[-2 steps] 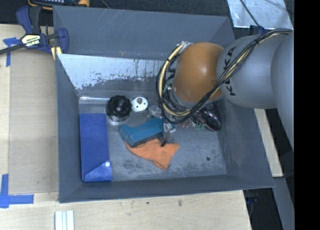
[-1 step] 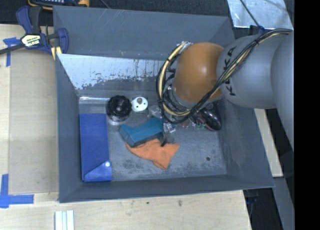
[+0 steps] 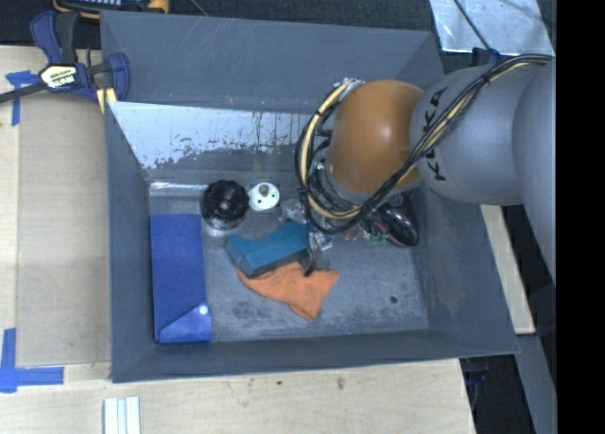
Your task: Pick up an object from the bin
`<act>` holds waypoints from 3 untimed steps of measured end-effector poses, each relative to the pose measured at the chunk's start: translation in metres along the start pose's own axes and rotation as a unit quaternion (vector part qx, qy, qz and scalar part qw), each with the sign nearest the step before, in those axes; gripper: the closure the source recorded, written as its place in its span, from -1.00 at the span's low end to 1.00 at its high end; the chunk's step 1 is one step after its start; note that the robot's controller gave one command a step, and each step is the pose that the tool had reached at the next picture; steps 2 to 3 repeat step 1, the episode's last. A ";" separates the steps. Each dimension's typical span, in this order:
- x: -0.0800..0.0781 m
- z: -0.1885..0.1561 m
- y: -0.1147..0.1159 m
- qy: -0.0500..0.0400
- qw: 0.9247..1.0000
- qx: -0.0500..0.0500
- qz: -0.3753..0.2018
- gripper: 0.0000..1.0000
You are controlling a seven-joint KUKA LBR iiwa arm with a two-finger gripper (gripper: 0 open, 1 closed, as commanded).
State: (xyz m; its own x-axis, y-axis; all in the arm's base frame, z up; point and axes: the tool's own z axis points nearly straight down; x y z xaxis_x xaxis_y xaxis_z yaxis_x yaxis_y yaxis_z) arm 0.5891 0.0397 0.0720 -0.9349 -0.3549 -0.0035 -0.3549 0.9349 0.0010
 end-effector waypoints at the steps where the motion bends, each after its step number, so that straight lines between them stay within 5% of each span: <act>1: -0.042 0.002 0.020 0.001 0.990 0.001 -0.138 1.00; 3: -0.042 0.002 0.020 0.001 0.990 0.001 -0.138 1.00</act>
Offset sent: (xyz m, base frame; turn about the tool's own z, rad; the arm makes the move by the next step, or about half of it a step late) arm 0.0000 0.0000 0.0000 0.0000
